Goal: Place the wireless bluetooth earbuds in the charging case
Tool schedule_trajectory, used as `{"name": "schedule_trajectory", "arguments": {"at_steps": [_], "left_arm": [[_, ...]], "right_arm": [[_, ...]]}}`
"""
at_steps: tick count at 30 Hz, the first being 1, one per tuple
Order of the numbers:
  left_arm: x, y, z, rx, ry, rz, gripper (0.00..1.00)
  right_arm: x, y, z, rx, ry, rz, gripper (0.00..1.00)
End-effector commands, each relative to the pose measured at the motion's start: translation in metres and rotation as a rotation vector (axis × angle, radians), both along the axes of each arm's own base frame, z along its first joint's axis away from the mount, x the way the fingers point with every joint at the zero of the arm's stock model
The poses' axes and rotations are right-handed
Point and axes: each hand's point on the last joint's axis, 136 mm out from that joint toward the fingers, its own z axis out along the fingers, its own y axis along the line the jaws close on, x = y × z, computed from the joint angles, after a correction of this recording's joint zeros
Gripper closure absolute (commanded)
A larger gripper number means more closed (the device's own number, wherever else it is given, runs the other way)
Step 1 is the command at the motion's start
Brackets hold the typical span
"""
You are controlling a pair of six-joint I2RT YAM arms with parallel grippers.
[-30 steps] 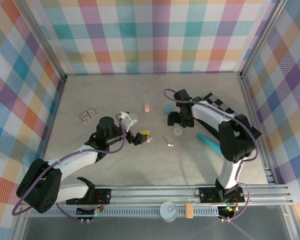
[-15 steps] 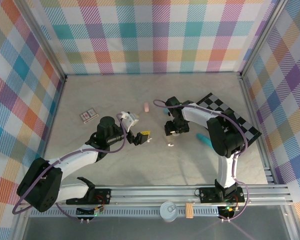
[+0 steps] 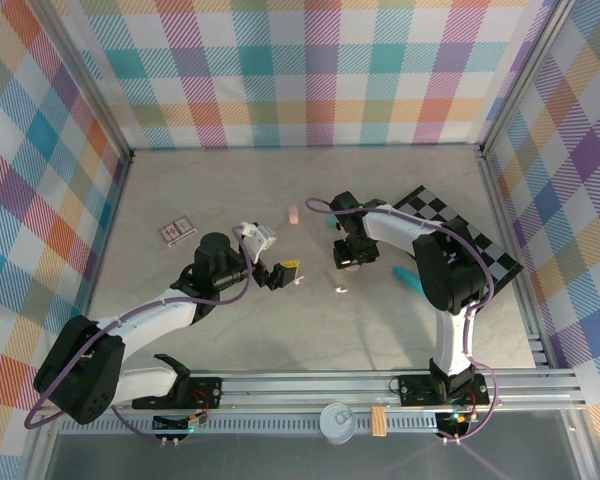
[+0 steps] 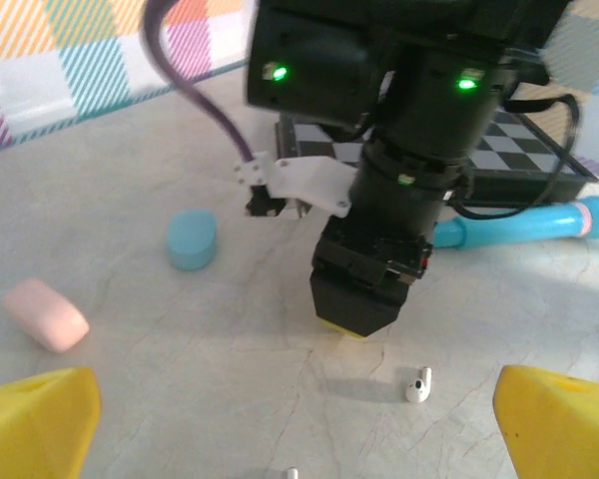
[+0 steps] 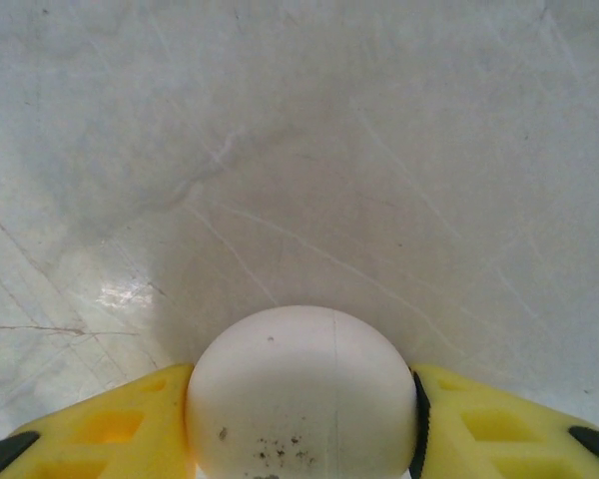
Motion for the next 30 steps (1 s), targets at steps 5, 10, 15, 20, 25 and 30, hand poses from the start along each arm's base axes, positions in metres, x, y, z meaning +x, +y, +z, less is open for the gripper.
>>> {"name": "schedule_trajectory", "arguments": {"at_steps": [5,10,15,20,25,30], "left_arm": [[0.025,0.063,-0.007,-0.162,0.418,0.509,0.0],[0.007,0.085,-0.022,-0.11,0.69,0.602,0.0],[-0.008,0.072,-0.006,-0.208,0.96,0.459,0.06],[-0.02,0.042,0.003,-0.276,1.202,0.314,0.18],[-0.027,0.023,0.033,-0.324,1.189,0.221,0.26],[-0.037,-0.001,0.042,-0.313,1.19,0.14,0.3]], "right_arm": [[0.003,0.028,0.068,0.164,-0.268,0.222,0.57],[-0.021,0.068,0.117,0.283,-0.448,0.553,0.55],[-0.05,0.095,0.159,0.392,-0.502,0.734,0.57],[-0.077,0.115,0.185,0.469,-0.517,0.864,0.57],[-0.083,0.12,0.19,0.472,-0.523,0.917,0.57],[-0.087,0.13,0.19,0.505,-0.515,0.946,0.57]]}}
